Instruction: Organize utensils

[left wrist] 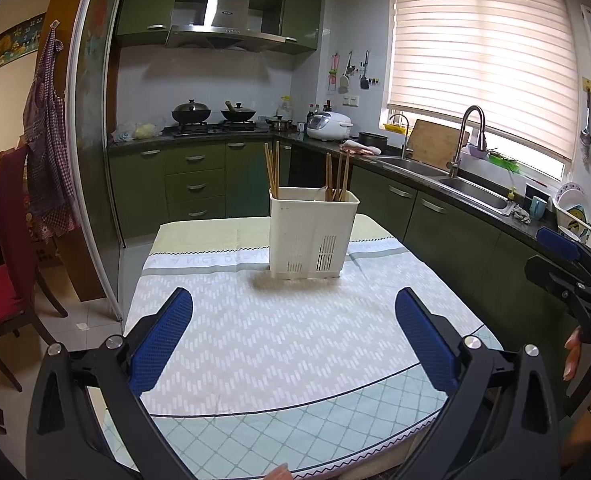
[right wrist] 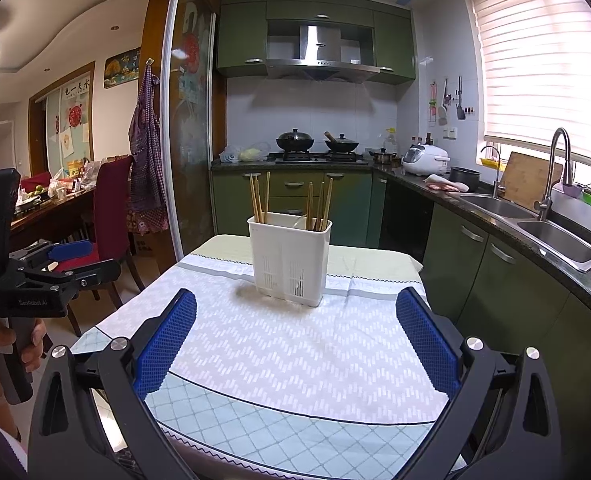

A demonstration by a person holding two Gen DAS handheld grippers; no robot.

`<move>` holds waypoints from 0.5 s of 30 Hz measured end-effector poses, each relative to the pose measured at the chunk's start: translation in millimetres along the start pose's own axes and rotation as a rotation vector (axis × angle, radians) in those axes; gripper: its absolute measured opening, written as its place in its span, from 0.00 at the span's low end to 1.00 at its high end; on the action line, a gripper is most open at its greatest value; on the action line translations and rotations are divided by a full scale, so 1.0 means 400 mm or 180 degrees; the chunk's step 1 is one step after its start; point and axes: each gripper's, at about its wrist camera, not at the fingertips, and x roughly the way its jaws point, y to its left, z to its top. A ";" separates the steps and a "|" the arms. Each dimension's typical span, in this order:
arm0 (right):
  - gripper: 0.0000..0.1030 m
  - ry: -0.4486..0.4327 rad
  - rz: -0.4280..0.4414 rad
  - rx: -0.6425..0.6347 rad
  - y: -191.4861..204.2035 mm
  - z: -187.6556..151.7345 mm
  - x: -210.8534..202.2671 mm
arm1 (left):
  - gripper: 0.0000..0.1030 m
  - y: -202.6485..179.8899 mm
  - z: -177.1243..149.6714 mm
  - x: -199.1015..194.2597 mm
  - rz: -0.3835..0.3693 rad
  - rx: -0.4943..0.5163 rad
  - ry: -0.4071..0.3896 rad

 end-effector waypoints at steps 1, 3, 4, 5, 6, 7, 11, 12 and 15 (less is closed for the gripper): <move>0.96 0.0000 0.0005 0.0001 0.001 -0.001 0.002 | 0.94 0.000 0.000 0.000 -0.0001 0.0003 -0.0001; 0.96 0.0001 0.0012 0.0001 0.005 0.000 0.004 | 0.94 -0.001 0.000 -0.001 0.0002 0.0002 -0.0004; 0.96 0.0002 0.0014 0.0000 0.006 -0.001 0.006 | 0.94 0.000 -0.001 -0.001 0.0000 0.0000 -0.0002; 0.96 0.0002 0.0017 0.0001 0.008 -0.001 0.007 | 0.94 -0.001 -0.001 -0.001 0.0000 -0.0003 -0.0001; 0.96 0.0004 0.0016 0.0002 0.009 0.000 0.007 | 0.94 -0.001 -0.001 -0.001 0.0001 -0.0002 0.0000; 0.96 0.0004 0.0018 0.0003 0.011 -0.001 0.009 | 0.94 0.001 -0.001 -0.001 0.0000 0.0002 -0.0003; 0.96 0.0004 0.0015 0.0001 0.011 0.000 0.007 | 0.94 0.000 -0.003 -0.002 -0.0004 -0.0006 -0.0004; 0.96 0.0003 0.0012 0.0001 0.010 0.000 0.007 | 0.94 0.000 -0.003 -0.002 -0.0001 -0.0003 -0.0005; 0.96 0.0007 0.0013 0.0003 0.012 -0.001 0.008 | 0.94 -0.001 -0.004 -0.003 0.0001 0.0001 -0.0001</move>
